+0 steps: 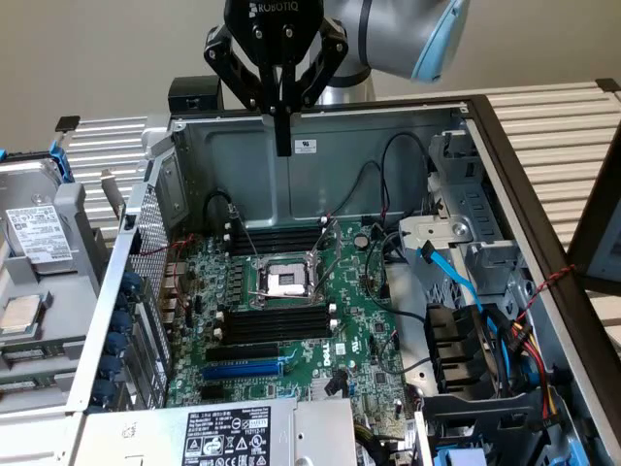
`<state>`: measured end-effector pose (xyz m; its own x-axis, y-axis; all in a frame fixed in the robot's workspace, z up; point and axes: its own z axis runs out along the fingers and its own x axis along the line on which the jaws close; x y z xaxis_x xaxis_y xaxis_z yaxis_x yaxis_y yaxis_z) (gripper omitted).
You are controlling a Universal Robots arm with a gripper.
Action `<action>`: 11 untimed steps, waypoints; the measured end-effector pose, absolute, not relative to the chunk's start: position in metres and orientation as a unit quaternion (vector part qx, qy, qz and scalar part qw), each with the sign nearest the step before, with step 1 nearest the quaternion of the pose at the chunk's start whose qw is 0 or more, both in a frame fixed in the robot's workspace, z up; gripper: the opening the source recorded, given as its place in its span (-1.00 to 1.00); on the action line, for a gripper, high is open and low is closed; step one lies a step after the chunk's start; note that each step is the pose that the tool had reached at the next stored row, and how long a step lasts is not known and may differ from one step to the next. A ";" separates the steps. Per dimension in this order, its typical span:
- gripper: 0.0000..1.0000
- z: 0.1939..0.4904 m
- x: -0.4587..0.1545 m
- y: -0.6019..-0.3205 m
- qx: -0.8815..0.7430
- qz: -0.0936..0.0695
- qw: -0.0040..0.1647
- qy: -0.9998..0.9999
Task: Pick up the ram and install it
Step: 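Reach for the ram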
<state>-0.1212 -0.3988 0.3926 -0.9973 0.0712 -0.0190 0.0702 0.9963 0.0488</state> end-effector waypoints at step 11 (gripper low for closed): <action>-0.80 0.392 -0.132 -0.399 0.035 0.024 0.010 0.999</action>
<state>-0.1320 -0.3987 0.3919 -0.9973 0.0712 -0.0189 0.0702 0.9963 0.0487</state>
